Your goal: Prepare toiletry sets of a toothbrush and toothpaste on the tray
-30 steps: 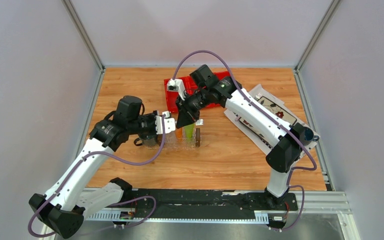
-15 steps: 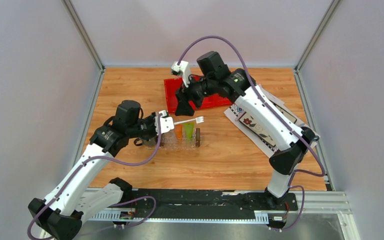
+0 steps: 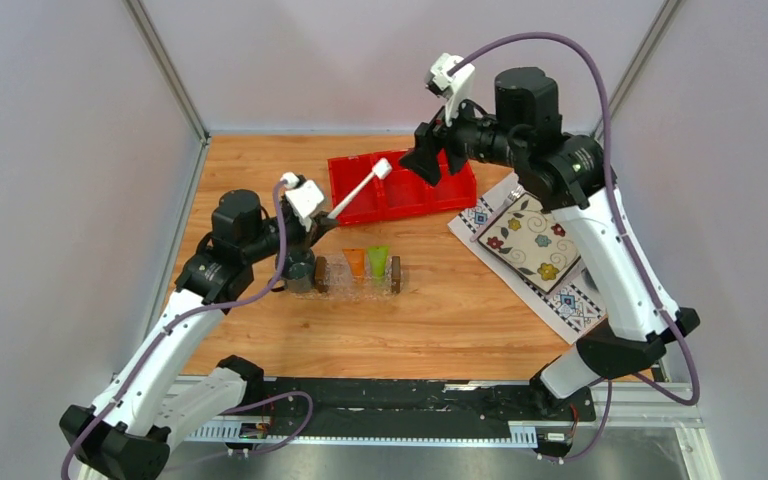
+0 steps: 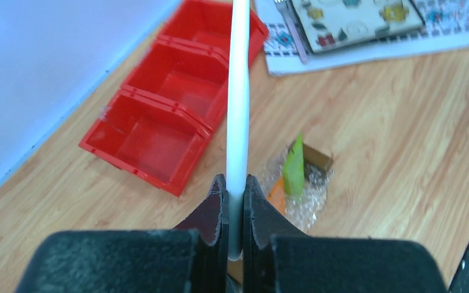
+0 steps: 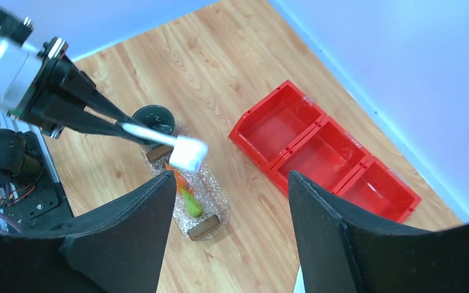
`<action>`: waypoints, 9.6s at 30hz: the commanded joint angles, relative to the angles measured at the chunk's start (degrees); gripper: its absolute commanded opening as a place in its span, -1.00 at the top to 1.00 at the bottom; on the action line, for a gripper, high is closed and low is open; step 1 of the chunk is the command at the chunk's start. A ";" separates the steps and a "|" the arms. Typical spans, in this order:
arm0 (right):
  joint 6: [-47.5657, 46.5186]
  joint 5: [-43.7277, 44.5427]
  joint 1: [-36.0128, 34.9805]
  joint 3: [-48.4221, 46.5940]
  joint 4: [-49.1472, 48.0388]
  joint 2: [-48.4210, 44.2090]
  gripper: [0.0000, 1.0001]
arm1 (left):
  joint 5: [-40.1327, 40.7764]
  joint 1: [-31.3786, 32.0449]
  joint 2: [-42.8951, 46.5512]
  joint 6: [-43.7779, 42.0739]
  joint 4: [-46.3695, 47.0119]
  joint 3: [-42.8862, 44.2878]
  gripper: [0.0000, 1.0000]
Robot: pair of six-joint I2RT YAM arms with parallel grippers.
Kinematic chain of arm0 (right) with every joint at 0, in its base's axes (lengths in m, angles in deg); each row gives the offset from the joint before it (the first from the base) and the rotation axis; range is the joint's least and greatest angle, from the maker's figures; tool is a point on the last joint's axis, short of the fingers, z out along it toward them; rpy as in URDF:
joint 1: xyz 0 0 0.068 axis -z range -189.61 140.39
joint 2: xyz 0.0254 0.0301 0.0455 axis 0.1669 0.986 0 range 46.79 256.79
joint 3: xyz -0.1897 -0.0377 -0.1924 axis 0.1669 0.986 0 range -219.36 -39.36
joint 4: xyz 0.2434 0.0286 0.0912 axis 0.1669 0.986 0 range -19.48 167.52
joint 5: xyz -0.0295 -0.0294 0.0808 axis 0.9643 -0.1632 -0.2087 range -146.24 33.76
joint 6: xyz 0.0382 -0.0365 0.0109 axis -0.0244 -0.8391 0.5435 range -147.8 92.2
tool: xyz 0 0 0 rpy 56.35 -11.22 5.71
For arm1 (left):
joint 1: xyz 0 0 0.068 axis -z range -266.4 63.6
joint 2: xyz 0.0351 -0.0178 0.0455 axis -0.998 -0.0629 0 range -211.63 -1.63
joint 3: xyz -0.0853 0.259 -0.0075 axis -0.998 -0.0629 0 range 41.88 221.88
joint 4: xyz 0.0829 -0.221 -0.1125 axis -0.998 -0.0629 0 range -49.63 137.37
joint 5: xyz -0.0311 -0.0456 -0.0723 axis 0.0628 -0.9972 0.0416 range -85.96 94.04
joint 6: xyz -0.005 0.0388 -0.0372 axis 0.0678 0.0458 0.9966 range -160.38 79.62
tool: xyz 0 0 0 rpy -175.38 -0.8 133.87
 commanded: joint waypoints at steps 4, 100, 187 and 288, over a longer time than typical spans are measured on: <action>2.19 -0.20 0.33 3.35 -5.61 -5.05 -0.42 | -3.33 -3.92 -1.93 22.51 15.27 5.81 1.00; -1.15 -22.71 -8.11 23.31 -16.07 -4.87 1.00 | -20.30 -5.50 -5.01 28.58 19.76 14.07 -0.28; -6.69 -16.65 6.04 38.96 -18.62 -9.97 -0.15 | -14.59 -16.84 -2.28 31.23 60.81 -33.04 1.00; -6.34 -19.20 6.04 41.60 -20.29 -12.70 -0.18 | -19.51 -16.84 -19.86 28.85 81.73 -40.07 1.00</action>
